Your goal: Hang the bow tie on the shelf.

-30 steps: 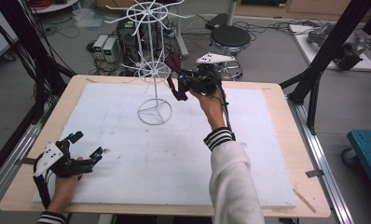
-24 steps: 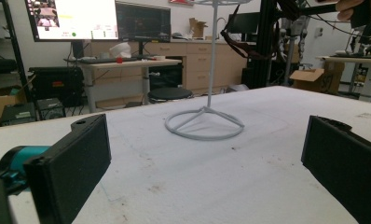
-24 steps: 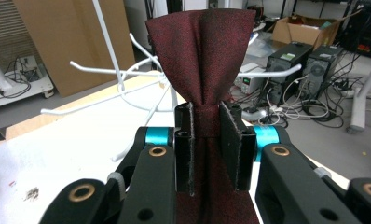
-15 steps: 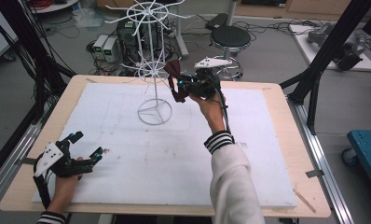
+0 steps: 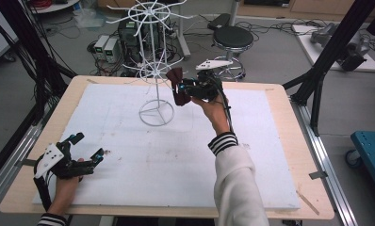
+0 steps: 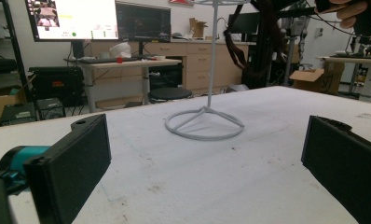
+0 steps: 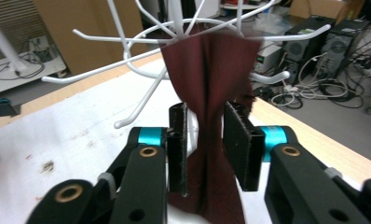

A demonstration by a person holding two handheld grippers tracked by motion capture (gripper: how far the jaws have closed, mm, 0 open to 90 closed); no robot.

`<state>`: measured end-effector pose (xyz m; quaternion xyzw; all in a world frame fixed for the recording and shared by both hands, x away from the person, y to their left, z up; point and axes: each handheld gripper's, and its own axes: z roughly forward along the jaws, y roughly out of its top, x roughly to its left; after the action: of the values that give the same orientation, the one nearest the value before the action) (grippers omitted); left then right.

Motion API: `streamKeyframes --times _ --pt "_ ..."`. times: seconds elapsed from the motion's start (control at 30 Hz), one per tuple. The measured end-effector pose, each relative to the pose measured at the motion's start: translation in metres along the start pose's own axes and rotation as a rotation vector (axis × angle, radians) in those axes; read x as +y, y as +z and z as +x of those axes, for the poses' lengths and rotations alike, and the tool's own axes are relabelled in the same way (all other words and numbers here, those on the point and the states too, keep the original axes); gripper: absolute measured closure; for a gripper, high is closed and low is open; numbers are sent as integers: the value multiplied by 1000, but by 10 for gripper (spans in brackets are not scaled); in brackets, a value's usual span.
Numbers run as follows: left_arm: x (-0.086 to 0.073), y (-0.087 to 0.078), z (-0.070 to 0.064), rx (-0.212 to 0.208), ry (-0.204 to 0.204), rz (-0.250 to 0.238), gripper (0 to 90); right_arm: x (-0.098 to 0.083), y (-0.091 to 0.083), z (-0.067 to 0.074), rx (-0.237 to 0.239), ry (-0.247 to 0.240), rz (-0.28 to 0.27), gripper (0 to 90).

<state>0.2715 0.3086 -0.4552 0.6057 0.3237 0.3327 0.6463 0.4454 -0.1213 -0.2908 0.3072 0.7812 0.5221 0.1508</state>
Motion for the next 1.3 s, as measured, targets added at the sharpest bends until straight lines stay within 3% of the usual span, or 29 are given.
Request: streamKeyframes --times 0.17,0.27,0.3,0.4,0.43,0.5,0.63,0.73,0.8,0.87,0.97,1.07,1.17,1.3 --pt "0 0 0 0 0 1 17 0 -1 1 11 -16 21 592" --pt "0 0 0 -1 -1 1 18 0 -3 1 -15 -15 17 462" --pt "0 0 0 -2 0 5 17 0 -5 0 -24 -14 12 391" --pt "0 0 0 0 -7 2 17 -1 -9 1 -23 -13 14 66" --pt "0 0 0 0 -6 2 17 -1 -11 3 -39 -28 25 8" --pt "0 0 0 1 -7 2 17 1 -18 6 -60 -67 26 7" --pt "0 0 1 0 -8 1 17 4 -34 8 -23 -77 -26 7" --pt "0 0 1 0 -8 4 17 4 -46 6 -21 -71 -50 7" --pt "0 0 0 -1 0 7 17 -1 -54 7 -24 -62 -100 7" --pt "0 0 0 -1 1 6 17 -9 -61 6 -19 -64 -95 7" --pt "0 0 0 -1 0 7 17 -24 -77 6 -15 -78 -99 7" --pt "0 0 0 0 -1 7 17 -46 -100 8 -25 -85 -139 7" --pt "0 0 0 -1 -1 6 17 -71 -122 12 -62 -97 -172 7" --pt "0 0 0 -1 4 3 17 -111 -150 18 -113 -72 -250 7"
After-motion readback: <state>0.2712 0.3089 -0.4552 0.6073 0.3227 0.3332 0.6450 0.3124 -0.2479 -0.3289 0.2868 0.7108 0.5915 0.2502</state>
